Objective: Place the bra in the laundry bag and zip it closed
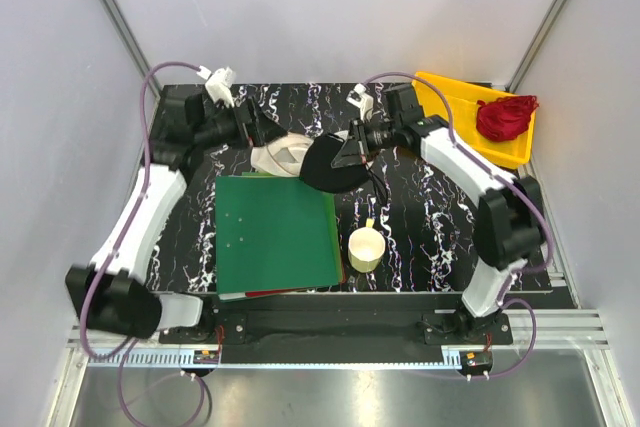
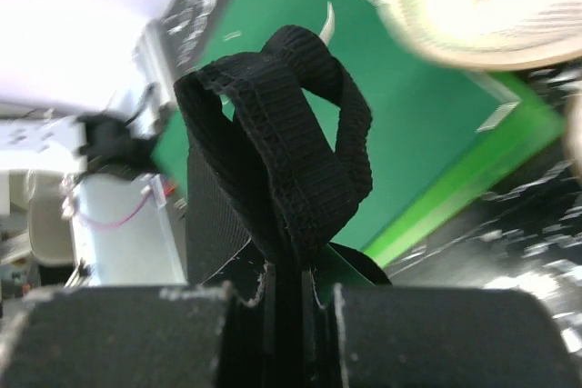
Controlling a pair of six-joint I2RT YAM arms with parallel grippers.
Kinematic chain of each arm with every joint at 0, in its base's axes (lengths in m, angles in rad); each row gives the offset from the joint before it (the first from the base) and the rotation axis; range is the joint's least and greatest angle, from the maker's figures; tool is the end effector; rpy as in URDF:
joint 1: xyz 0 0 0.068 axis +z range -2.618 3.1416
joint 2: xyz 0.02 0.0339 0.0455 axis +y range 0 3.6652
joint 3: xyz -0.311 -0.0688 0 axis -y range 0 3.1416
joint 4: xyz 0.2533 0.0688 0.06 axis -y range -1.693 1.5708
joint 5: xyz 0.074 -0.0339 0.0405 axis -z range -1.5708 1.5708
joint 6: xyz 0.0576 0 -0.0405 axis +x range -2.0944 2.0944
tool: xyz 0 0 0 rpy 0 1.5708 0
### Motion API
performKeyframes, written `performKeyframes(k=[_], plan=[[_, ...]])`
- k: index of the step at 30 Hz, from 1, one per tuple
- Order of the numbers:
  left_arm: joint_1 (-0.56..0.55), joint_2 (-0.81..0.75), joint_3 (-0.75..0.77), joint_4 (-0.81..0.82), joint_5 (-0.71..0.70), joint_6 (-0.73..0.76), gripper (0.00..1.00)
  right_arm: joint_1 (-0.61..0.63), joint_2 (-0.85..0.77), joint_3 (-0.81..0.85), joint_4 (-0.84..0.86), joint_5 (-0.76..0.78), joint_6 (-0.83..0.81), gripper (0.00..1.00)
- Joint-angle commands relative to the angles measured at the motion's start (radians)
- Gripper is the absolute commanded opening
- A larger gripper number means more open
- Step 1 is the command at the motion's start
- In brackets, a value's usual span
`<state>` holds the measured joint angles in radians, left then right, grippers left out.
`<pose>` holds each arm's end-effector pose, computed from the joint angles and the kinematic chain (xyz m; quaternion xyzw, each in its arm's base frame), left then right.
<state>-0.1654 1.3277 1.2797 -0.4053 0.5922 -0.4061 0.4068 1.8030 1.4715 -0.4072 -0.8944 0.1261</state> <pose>0.3010 -0.0828 0.4098 0.0562 0.8237 -0.3803 0.4168 0.3789 0.2122 0.3163 -0.2884 0.7922 0.4775 0.2474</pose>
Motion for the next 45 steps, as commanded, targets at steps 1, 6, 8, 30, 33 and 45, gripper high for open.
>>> performKeyframes(k=[1, 6, 8, 30, 33, 45], plan=[[-0.135, -0.163, -0.216, 0.375, 0.133, -0.100, 0.99, 0.032, -0.232, -0.111, 0.060, -0.126, 0.066, 0.00], [-0.226, -0.304, -0.379, 0.609, 0.074, -0.188, 0.99, 0.119, -0.340, -0.230, 0.106, -0.123, 0.116, 0.00], [-0.243, -0.315, -0.375, 0.606, 0.086, -0.186, 0.99, 0.147, -0.366, -0.249, 0.117, -0.115, 0.132, 0.00], [-0.345, -0.280, -0.411, 0.565, 0.216, -0.160, 0.99, 0.190, -0.485, -0.369, 0.318, -0.150, 0.265, 0.00], [-0.347, -0.285, -0.404, 0.563, 0.221, -0.161, 0.99, 0.191, -0.493, -0.375, 0.318, -0.158, 0.265, 0.00], [-0.362, -0.280, -0.454, 0.715, 0.248, -0.278, 0.95, 0.208, -0.502, -0.379, 0.332, -0.149, 0.273, 0.00]])
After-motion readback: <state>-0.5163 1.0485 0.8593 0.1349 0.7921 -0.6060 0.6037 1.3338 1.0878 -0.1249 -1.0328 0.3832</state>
